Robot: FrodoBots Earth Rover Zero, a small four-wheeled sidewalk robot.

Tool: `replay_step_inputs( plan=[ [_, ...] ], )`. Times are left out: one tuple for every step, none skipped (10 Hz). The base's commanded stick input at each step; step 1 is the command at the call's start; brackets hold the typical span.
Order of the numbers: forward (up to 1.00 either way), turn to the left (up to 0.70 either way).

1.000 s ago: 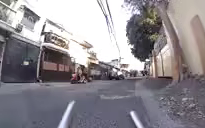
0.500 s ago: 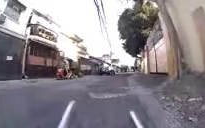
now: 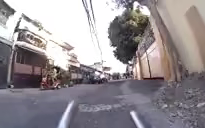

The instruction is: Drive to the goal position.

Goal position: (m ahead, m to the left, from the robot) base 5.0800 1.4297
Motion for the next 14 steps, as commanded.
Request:
replay_step_inputs(
  plan=[
    [0.85,-0.27],
    [0.85,-0.22],
    [0.85,-0.11],
    [0.85,0.0],
    [0.85,0.0],
    [0.85,0.0],
    [0.85,0.0],
    [0.85,0.0],
    [0.85,0.0],
    [0.85,0.0],
    [0.85,0.0],
    [0.85,0.0],
    [0.85,0.0],
    [0.85,0.0]
  ],
)
